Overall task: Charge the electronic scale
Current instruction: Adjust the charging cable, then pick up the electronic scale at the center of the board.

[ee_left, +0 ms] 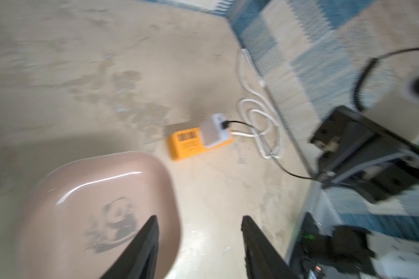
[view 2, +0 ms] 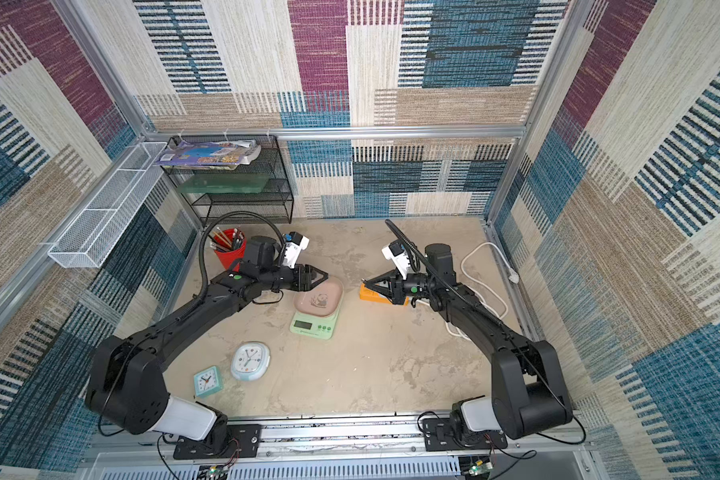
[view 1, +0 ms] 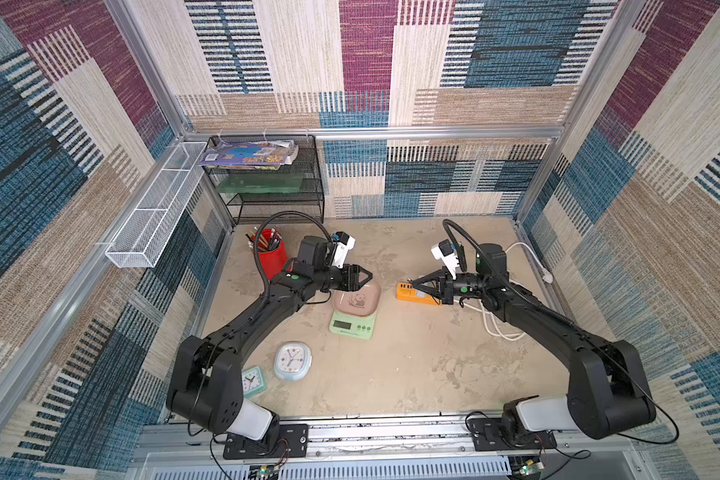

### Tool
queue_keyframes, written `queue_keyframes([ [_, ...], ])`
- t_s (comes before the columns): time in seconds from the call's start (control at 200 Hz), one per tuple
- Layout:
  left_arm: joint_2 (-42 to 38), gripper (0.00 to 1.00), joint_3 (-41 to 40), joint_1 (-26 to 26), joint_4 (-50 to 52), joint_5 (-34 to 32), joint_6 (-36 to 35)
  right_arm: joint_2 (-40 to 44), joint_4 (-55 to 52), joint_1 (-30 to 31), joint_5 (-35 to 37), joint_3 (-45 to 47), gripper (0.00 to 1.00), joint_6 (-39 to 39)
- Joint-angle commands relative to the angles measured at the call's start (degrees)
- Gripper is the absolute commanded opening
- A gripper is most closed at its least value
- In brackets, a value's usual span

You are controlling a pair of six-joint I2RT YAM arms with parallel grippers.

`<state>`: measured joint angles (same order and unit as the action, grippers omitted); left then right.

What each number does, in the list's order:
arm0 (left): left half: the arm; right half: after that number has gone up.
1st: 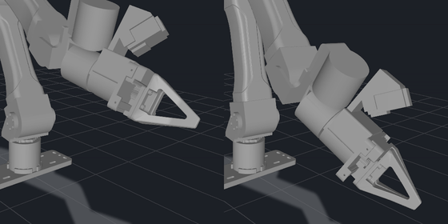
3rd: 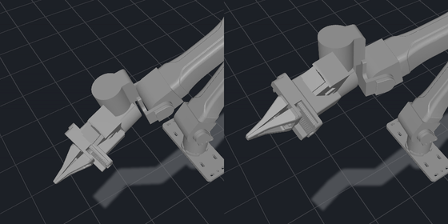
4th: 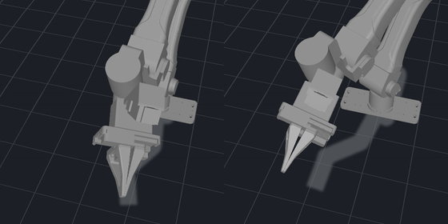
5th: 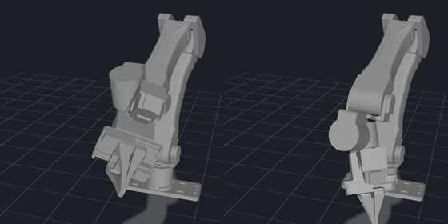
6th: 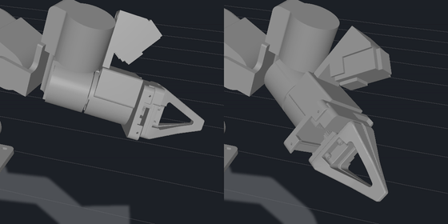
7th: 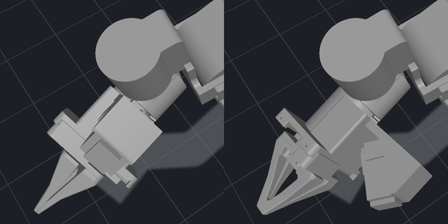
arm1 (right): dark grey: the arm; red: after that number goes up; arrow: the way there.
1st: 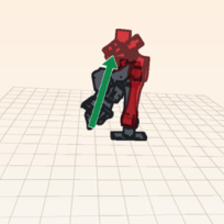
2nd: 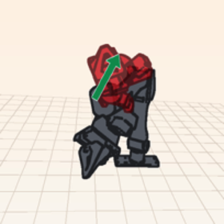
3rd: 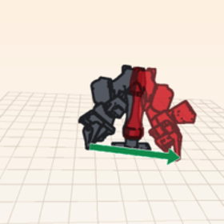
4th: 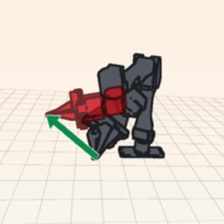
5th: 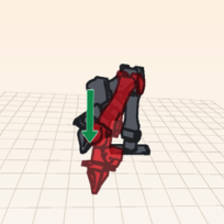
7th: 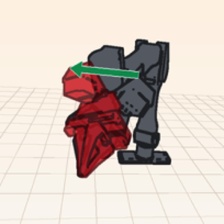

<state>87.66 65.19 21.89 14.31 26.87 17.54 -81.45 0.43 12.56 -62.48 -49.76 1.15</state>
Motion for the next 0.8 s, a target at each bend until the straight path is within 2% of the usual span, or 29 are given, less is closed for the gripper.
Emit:
queue_keyframes([
  [0.0, 4.0, 0.56, 3.2, -1.7, 15.3, -14.8, -3.3, -2.8, -6.9, 0.4, 1.5, -1.8, 0.00, -3.0],
  [0.13, 8.5, 0.56, 6.4, -2.7, 20.2, -20.9, -4.5, -5.4, -10.5, 1.7, 3.5, -3.7, 0.00, -4.1],
  [0.235, 11.6, 0.55, 8.0, -3.0, 22.2, -22.4, -5.4, -6.4, -11.5, 2.6, 4.0, -4.0, 0.00, -4.3],
  [0.421, 15.5, 0.49, 9.1, -3.1, 22.0, -18.8, -7.0, -6.5, -11.7, 2.9, 4.4, -4.2, 0.00, -4.3],
  [0.541, 16.9, 0.39, 9.0, -3.1, 20.3, -15.0, -7.2, -6.4, -11.9, 3.0, 4.1, -4.3, 0.00, -4.3],
  [0.711, 17.5, 0.14, 9.0, -3.1, 19.1, -12.2, -7.1, -6.1, -11.7, 2.9, 4.0, -3.9, 0.00, -4.2],
  [0.796, 17.0, 0.05, 8.7, -3.2, 18.6, -11.5, -6.8, -6.0, -11.6, 2.9, 3.8, -3.9, 0.00, -4.0],
])
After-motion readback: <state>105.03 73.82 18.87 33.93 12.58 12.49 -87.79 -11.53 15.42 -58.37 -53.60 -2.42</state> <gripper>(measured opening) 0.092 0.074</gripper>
